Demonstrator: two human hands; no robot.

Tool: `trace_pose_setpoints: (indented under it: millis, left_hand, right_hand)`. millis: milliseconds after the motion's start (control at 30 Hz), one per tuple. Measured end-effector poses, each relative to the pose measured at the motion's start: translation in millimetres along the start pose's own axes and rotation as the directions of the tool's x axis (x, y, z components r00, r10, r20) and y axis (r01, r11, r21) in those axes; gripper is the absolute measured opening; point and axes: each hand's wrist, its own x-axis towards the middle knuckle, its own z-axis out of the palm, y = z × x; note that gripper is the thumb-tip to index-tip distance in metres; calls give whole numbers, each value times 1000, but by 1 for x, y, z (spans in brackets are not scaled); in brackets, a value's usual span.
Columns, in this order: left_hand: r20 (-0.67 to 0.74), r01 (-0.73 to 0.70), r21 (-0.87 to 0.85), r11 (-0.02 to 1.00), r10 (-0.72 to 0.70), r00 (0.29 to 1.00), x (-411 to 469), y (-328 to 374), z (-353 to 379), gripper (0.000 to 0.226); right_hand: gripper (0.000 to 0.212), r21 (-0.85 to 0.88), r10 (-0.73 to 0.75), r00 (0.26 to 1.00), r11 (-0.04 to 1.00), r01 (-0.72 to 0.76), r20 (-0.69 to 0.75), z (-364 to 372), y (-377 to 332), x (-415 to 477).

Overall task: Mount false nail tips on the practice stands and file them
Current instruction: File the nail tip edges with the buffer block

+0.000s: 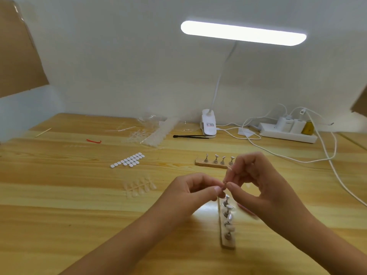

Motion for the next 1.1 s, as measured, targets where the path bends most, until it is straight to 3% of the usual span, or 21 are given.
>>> trace_pose_setpoints:
  millis: [167,267,333,467,700,1100]
  left_hand:
    - [62,10,-61,998,-7,998,-2,0,7,10]
    - [44,2,-63,998,0,999,-1,-2,9,13]
    - [15,-5,-58,998,6,1000,-1,-3,9,18]
    - [-40,-42,-3,999,42,998,-3,-5,9,16]
    - [-58,-127,154,980,137,989,-6,-6,13,12]
    - [-59,-185,239,953,204,977,-7,-5,14,10]
  right_hand:
    - [42,160,101,993,983,-90,-63,6,7,-10]
    - [21,334,246,966,920,-205,-85,4,6,-12]
    - [12,406,353,934,863,-300,-61,-1,7,-13]
    - [18,455,436,900,796,-400,28,-7,10,-13]
    - [10,503,382,904,753,-424,190,-5,10,-16]
    - [7,555,388,898,710,-434,207,0,12,-17]
